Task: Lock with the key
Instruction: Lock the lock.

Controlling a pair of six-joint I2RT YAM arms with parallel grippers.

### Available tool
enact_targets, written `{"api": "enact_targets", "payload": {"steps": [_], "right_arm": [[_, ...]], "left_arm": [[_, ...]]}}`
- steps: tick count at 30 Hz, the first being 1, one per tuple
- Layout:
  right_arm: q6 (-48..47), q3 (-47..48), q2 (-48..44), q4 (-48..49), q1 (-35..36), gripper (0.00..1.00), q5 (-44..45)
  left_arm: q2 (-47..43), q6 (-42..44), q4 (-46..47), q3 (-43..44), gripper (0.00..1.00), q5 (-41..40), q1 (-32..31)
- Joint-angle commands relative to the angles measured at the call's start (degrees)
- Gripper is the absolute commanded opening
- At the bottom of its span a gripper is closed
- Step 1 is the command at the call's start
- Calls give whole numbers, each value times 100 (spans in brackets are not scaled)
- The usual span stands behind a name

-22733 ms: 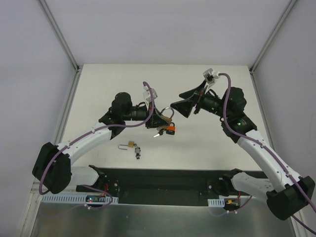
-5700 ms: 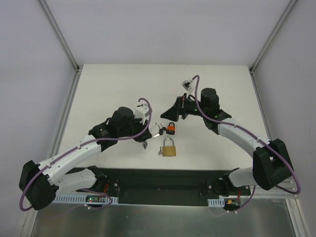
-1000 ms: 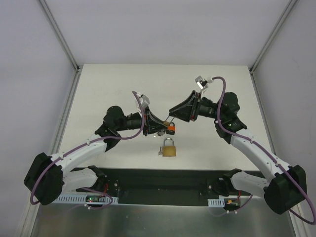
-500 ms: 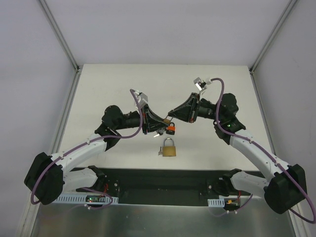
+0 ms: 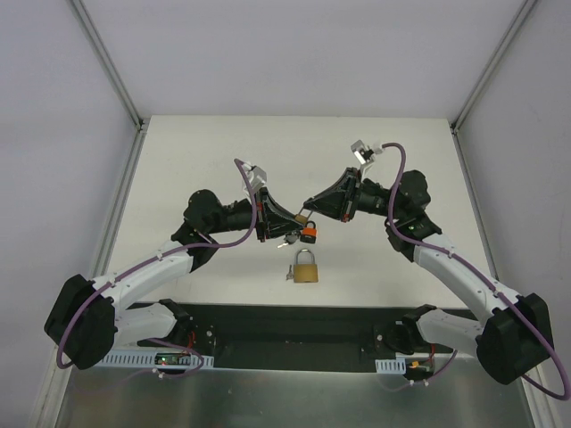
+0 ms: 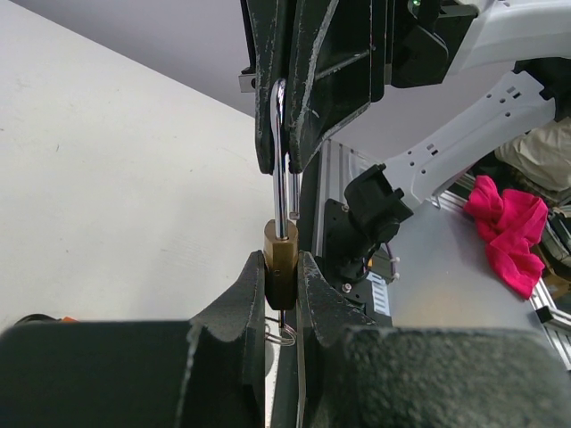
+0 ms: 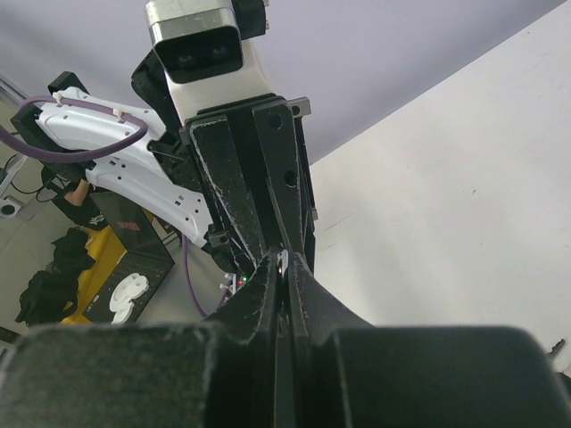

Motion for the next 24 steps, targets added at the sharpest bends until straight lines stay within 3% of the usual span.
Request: {"api": "enact_targets", "payload": {"steps": [1,12,24], "right_arm": [[63,-77,24,360,52,1,7],[45,-191,42,493,131,1,33],[19,-366,7,510,262,0,94]], "left_arm": [[-68,-114,1053,209,0,506,1],[55,-773,1905,306,0,876,1],[116,-1212,2749,236,0,727,28]]}}
